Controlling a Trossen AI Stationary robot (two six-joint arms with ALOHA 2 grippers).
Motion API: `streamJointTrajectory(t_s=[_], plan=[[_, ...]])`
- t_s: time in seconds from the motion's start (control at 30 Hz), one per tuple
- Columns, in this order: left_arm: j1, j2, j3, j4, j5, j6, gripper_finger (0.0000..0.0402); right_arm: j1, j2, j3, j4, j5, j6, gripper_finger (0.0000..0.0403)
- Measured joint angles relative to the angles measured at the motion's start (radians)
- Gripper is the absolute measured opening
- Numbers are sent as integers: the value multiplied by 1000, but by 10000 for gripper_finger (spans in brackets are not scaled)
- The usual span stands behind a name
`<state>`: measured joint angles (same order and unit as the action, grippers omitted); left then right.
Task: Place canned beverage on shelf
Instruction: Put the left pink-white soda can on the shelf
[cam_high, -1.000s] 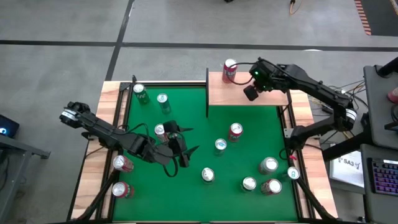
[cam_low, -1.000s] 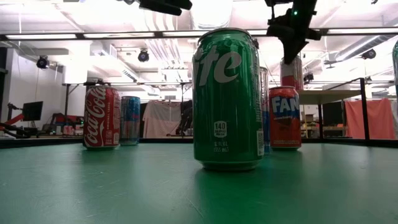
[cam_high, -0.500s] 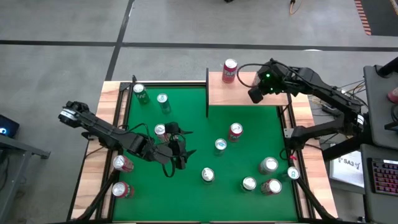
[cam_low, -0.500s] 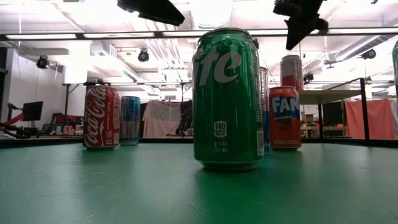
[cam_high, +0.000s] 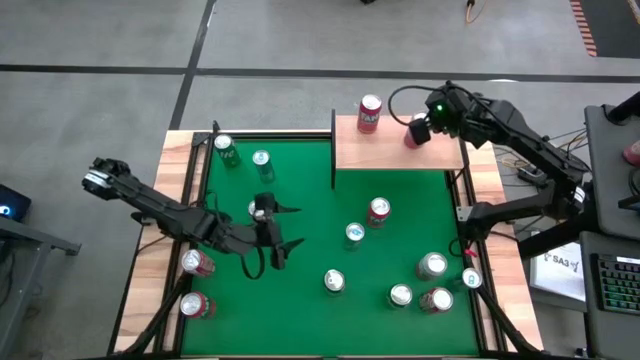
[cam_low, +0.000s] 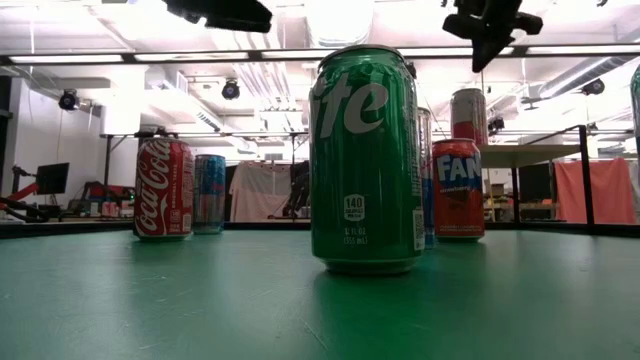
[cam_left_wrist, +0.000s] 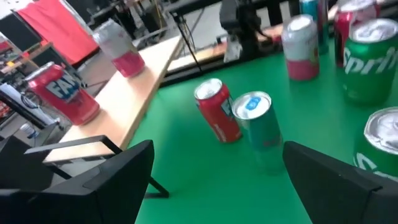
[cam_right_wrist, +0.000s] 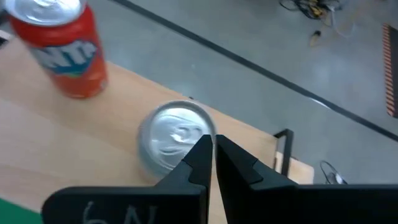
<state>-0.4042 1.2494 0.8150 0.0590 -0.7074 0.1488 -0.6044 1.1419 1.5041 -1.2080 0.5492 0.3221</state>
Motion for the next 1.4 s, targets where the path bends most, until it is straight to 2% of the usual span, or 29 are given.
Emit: streamJointTrajectory(t_s=[0.13,0.27,0.33,0.53,0.87,1.2,1.4], plan=[[0,-64,-50,61,49,23,341,-26,0,-1,-17,0,0,12],[0,-115,-124,174,190,77,341,-27,0,-2,-17,-8,0,12],[0,-133,-160,241,229,103,341,-27,0,-2,-19,-13,3,12],[0,-173,-199,306,227,121,341,-27,0,-4,-31,-32,13,12],[0,-160,-159,299,222,113,341,-78,5,-30,-32,-25,-4,12],[0,-151,-144,290,220,112,341,-79,5,-45,-35,-34,4,12],[0,-151,-144,290,220,112,341,-77,5,-45,-37,-112,9,12]])
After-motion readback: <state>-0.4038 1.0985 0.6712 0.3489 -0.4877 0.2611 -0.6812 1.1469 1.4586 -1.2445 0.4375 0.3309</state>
